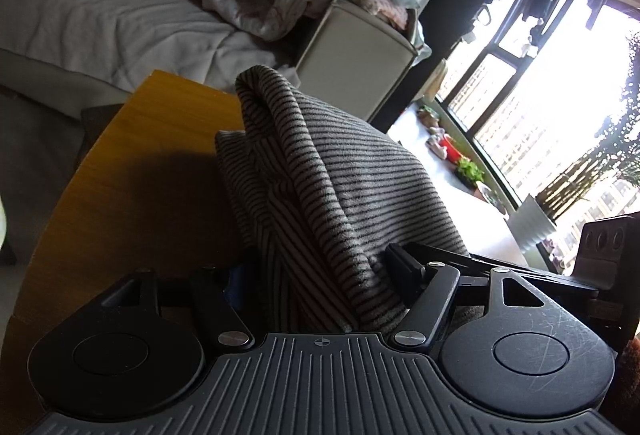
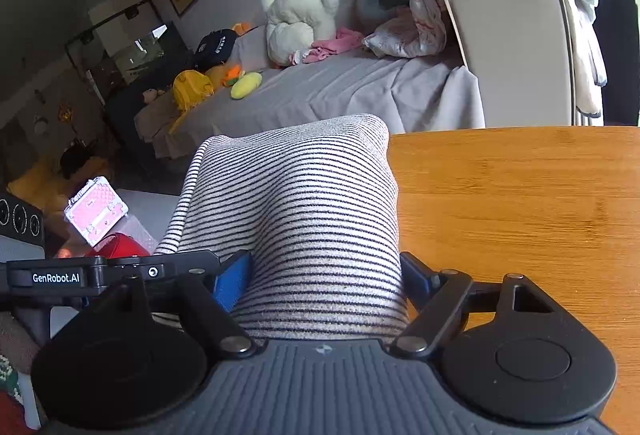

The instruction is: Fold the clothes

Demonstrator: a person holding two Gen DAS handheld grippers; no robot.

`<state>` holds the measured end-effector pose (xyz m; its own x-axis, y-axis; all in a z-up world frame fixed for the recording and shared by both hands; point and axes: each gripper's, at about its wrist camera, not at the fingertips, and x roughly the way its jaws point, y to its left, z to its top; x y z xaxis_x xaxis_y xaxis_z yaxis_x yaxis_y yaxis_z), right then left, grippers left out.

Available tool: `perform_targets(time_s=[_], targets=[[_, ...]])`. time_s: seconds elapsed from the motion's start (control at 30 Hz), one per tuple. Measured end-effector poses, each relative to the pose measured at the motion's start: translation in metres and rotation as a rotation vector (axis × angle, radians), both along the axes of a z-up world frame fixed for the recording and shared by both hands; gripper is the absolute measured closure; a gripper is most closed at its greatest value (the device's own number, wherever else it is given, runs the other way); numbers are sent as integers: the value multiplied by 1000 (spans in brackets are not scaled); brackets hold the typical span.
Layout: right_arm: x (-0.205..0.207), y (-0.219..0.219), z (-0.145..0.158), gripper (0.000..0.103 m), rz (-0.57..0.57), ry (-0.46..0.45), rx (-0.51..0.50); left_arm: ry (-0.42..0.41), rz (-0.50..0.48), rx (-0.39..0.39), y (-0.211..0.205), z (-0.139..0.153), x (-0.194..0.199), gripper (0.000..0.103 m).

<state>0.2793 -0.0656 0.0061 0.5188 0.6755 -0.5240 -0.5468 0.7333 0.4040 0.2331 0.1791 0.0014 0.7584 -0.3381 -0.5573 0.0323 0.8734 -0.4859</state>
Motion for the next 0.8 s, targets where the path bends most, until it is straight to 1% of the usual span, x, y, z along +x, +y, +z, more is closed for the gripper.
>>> perform_targets(time_s=[0.07, 0.13, 0.2, 0.3, 0.33, 0.37, 0.4, 0.47, 0.53, 0.57, 0.63, 0.67, 0.77, 0.8], targets=[[1, 4, -2, 21, 5, -13, -3, -2, 3, -1, 2, 0, 2, 29], [4, 2, -4, 18, 8, -4, 8, -4, 2, -1, 2, -1, 1, 29], [7, 3, -3, 18, 19, -11, 5, -12, -1, 20, 0, 2, -1, 29], [4, 12, 4, 18, 63, -118, -67, -35, -7, 73, -6, 12, -6, 32], [4, 14, 6, 17, 75, -146, -88, -46, -10, 91, -7, 16, -8, 35], [5, 15, 8, 17, 79, -154, -99, -57, -13, 110, -9, 20, -11, 38], [7, 16, 9, 17, 80, -157, -106, -70, -11, 125, -10, 25, -13, 39], [6, 14, 8, 17, 70, -151, -104, -123, 31, 132, -7, 40, -19, 39], [1, 12, 7, 17, 55, -159, -106, -187, 72, 126, -5, 56, -22, 39], [-1, 12, 7, 17, 45, -163, -110, -206, 72, 112, -6, 62, -20, 39], [-8, 12, 10, 17, 17, -171, -124, -205, 36, 78, -10, 67, -5, 39], [-13, 12, 12, 17, 2, -182, -137, -185, 9, 63, -13, 64, 6, 39], [-39, 11, 25, 18, -39, -275, -195, -98, -22, 59, -18, 44, 40, 42], [-49, 11, 29, 23, -44, -302, -201, -92, -14, 66, -16, 38, 44, 43]])
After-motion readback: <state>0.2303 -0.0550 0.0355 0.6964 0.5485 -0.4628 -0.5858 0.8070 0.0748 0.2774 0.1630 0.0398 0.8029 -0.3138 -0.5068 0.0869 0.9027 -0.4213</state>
